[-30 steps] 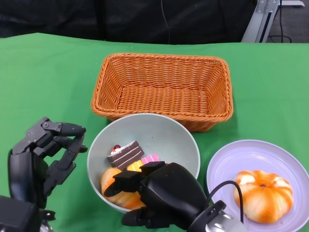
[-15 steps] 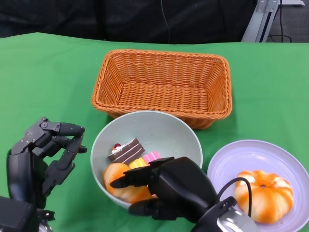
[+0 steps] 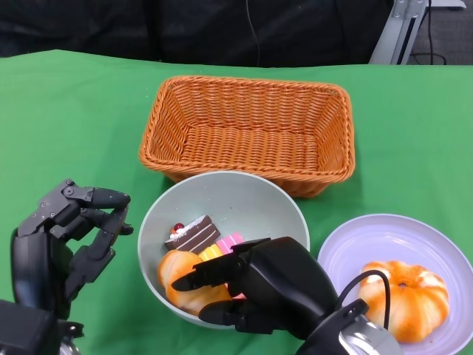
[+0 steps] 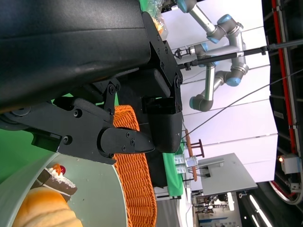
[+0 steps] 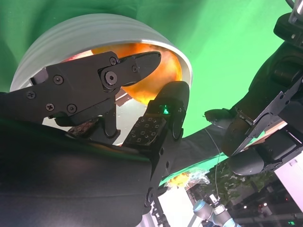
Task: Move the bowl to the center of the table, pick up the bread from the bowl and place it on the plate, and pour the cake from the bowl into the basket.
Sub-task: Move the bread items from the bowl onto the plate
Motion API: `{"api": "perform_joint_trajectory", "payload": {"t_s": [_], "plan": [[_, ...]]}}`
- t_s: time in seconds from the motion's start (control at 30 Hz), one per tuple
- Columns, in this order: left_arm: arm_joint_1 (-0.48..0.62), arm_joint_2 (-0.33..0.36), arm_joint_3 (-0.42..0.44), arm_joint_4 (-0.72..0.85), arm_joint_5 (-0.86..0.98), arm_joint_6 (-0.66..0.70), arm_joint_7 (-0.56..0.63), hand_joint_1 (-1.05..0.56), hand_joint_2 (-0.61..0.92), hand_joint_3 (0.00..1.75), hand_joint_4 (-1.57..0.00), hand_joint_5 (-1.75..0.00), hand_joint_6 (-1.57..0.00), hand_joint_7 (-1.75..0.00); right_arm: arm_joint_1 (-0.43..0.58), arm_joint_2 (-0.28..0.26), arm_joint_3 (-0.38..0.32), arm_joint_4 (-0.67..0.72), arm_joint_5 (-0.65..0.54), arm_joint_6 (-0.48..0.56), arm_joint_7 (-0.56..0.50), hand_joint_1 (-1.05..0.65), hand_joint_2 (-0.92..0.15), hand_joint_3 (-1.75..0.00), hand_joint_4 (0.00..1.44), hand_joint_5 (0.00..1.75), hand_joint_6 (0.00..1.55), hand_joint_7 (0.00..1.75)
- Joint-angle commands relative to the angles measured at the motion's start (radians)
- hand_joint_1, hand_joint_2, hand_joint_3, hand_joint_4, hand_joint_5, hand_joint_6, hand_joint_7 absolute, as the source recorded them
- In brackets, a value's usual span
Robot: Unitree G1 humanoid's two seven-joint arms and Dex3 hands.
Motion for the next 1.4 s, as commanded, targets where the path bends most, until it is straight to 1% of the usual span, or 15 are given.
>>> {"api": "perform_joint_trajectory", "payload": {"t_s": [0.03,0.47,0.7,0.8,1.13,1.23,1.4], "plan": [[0.003,0.013,0.007,0.003,0.006,-0.006,0.008,-0.2,0.92,0.26,-0.78,-1.4,-0.84,-1.01,0.016,0.0,-0.009,-0.024,0.02,0.011,0.013,-0.22,-0.91,0.0,0.86,1.03,1.08,0.08],[0.001,0.015,0.007,0.006,0.002,-0.007,0.002,-0.2,0.92,0.26,-0.78,-1.41,-0.83,-1.01,0.026,0.0,-0.007,-0.036,0.029,0.022,0.023,-0.23,-0.91,0.0,0.86,1.05,1.1,0.05],[-0.002,0.018,0.007,0.013,0.003,-0.015,0.0,-0.2,0.92,0.27,-0.77,-1.42,-0.83,-1.01,0.034,0.005,-0.013,-0.046,0.025,0.013,-0.013,-0.22,-0.9,0.0,0.86,1.05,1.11,0.04],[-0.004,0.019,0.008,0.017,0.003,-0.016,0.0,-0.22,0.92,0.26,-0.77,-1.42,-0.83,-1.01,0.034,0.008,-0.02,-0.054,0.026,0.011,-0.03,-0.22,-0.9,0.0,0.85,1.12,1.11,0.04],[-0.003,0.021,0.007,0.017,0.008,-0.022,-0.001,-0.2,0.92,0.27,-0.78,-1.41,-0.84,-1.01,0.041,0.009,-0.05,-0.08,0.056,-0.011,-0.052,-0.23,-0.9,0.0,0.78,1.33,1.12,0.02],[-0.004,0.023,0.007,0.019,0.013,-0.024,0.001,-0.2,0.92,0.28,-0.78,-1.41,-0.84,-1.01,0.044,0.01,-0.053,-0.092,0.057,-0.005,-0.046,-0.24,-0.9,0.0,0.77,1.35,1.12,0.02],[-0.004,0.022,0.005,0.018,0.007,-0.022,-0.005,-0.2,0.92,0.28,-0.78,-1.41,-0.84,-1.01,0.043,0.009,-0.055,-0.104,0.055,0.009,-0.032,-0.24,-0.9,0.0,0.77,1.31,1.12,0.02]]}}
